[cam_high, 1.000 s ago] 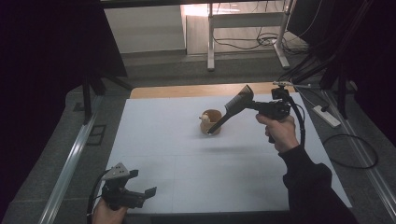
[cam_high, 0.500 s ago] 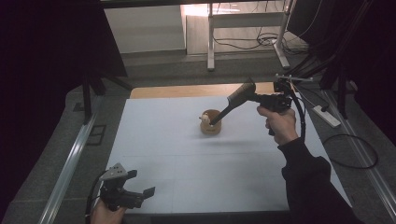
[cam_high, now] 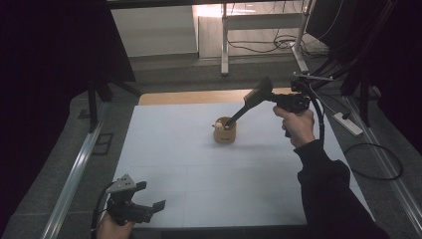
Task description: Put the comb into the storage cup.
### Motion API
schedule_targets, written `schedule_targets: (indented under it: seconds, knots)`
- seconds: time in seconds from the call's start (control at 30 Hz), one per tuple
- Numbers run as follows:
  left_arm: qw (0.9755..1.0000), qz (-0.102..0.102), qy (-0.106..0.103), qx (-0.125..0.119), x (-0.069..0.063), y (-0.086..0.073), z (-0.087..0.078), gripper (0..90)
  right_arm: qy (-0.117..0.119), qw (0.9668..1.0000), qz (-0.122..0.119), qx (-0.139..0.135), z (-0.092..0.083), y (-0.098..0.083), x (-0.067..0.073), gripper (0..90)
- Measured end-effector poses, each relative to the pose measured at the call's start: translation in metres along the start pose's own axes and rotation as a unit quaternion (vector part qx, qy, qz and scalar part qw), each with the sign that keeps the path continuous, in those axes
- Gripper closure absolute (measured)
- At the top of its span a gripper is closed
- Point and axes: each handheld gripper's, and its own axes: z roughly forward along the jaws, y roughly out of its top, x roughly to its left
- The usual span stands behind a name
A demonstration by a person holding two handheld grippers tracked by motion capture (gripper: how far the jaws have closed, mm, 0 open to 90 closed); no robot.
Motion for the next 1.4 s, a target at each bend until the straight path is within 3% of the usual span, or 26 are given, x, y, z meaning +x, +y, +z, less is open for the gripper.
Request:
schedule_targets:
  seconds: [0.63,1.4]
  knots:
    - [1.0,0.001,-0.003,0.002,0.0,0.0,0.0,0.0,-0.016,0.9999,0.0,-0.003,0.018,0.005,-0.004,84.2]
    - [1.0,0.0,-0.004,0.003,0.001,0.0,0.001,0.0,-0.037,0.999,-0.017,0.018,0.046,-0.007,-0.005,84.2]
